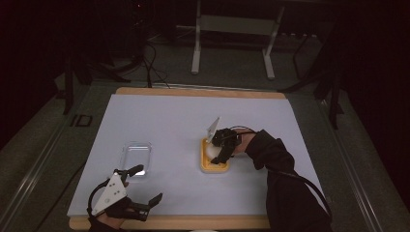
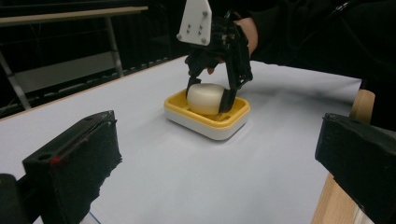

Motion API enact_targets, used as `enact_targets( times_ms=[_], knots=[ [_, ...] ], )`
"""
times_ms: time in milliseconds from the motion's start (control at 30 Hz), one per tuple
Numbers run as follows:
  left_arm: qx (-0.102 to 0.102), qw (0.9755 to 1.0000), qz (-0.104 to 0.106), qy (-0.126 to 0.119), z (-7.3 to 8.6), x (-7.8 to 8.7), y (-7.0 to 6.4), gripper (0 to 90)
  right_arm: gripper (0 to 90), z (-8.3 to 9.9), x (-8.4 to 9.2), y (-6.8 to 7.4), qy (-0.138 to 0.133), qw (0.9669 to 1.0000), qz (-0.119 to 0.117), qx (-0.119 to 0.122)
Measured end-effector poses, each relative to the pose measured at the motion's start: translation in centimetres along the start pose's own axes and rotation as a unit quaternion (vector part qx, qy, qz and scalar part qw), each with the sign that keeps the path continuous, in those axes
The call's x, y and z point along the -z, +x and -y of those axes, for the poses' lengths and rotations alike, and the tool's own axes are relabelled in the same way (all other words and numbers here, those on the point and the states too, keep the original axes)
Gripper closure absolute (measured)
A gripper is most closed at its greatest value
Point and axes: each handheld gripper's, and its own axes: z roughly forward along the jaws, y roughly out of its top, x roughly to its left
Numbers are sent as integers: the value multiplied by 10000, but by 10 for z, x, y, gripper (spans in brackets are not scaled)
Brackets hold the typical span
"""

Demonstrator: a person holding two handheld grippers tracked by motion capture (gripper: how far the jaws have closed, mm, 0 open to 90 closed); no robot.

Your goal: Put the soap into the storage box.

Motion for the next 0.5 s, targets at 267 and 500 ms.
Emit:
enact_targets(
  times_ms=[267,500],
  knots=[
    [-7,10000,22,3,0,0,0,1,244,0,-9,-2,118,9999,20,-49],
    [0,10000,22,14,0,-1,-1,0,226,-5,5,-1,-10,10000,97,-14]
  ],
)
